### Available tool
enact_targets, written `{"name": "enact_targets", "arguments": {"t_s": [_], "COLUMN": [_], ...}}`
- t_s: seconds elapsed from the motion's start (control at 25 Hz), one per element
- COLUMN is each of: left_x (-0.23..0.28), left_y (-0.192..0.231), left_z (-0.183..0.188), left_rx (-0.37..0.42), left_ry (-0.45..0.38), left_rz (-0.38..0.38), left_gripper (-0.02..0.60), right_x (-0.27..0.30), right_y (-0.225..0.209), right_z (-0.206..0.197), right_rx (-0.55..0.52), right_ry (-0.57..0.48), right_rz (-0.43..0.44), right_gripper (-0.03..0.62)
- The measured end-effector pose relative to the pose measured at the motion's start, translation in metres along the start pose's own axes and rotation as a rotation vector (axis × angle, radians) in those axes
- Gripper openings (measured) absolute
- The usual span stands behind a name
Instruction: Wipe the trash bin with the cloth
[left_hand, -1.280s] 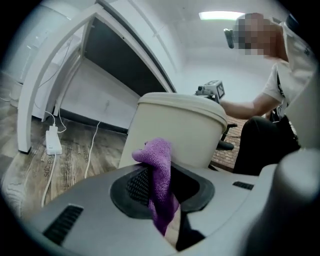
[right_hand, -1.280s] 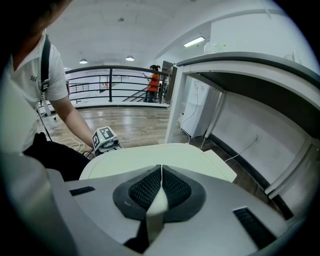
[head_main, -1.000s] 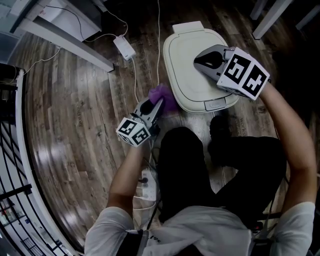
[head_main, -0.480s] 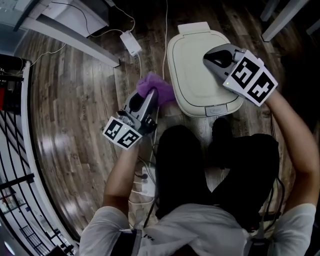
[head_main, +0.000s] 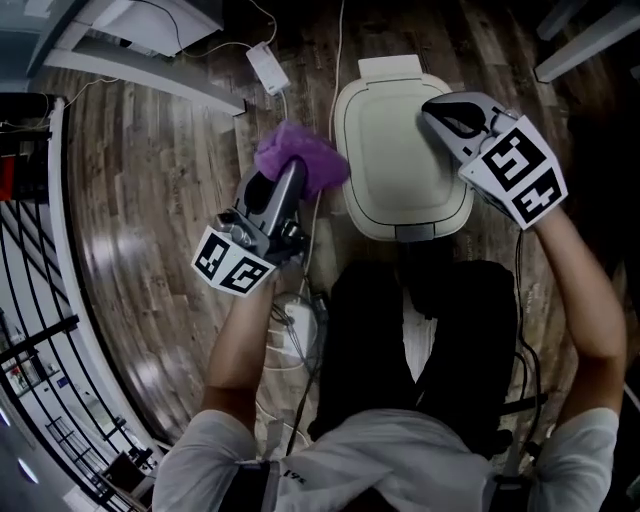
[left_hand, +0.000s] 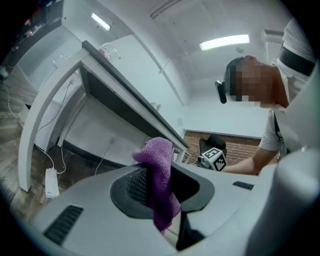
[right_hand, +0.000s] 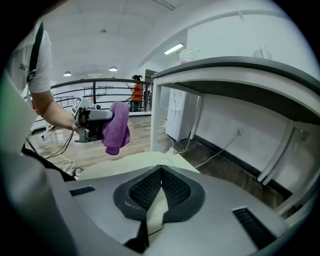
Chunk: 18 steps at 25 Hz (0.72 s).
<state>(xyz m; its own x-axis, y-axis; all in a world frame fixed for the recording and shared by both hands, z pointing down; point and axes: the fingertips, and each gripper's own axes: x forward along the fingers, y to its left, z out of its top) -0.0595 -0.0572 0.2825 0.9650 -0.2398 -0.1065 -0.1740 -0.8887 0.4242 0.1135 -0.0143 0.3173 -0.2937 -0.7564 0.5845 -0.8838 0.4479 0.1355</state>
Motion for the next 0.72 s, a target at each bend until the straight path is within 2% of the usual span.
{"name": "enact_targets", "arguments": {"t_s": [0.24, 0.48, 0.72], "left_x": [0.021, 0.03, 0.012], "left_y": [-0.037, -0.097, -0.166], "left_z": [0.063, 0.157, 0.241], "left_rx": [-0.05, -0.087, -0.108], "left_ry": [0.07, 0.095, 0.107], "left_rz": [0.057, 0.094, 0.102], "left_gripper": [0.083, 0.083, 0.083], "right_x": [-0.044, -0.117, -0.202], "right_y": [-0.019, -0.027, -0.014], "right_z": [0.047, 0.103, 0.155], "right_rx": [0.081, 0.205, 0.306], "right_ry": [0.024, 0.038, 0.045], "right_rz": [0.02, 0.01, -0.016], "right_gripper": [0.008, 0.008, 0.008]}}
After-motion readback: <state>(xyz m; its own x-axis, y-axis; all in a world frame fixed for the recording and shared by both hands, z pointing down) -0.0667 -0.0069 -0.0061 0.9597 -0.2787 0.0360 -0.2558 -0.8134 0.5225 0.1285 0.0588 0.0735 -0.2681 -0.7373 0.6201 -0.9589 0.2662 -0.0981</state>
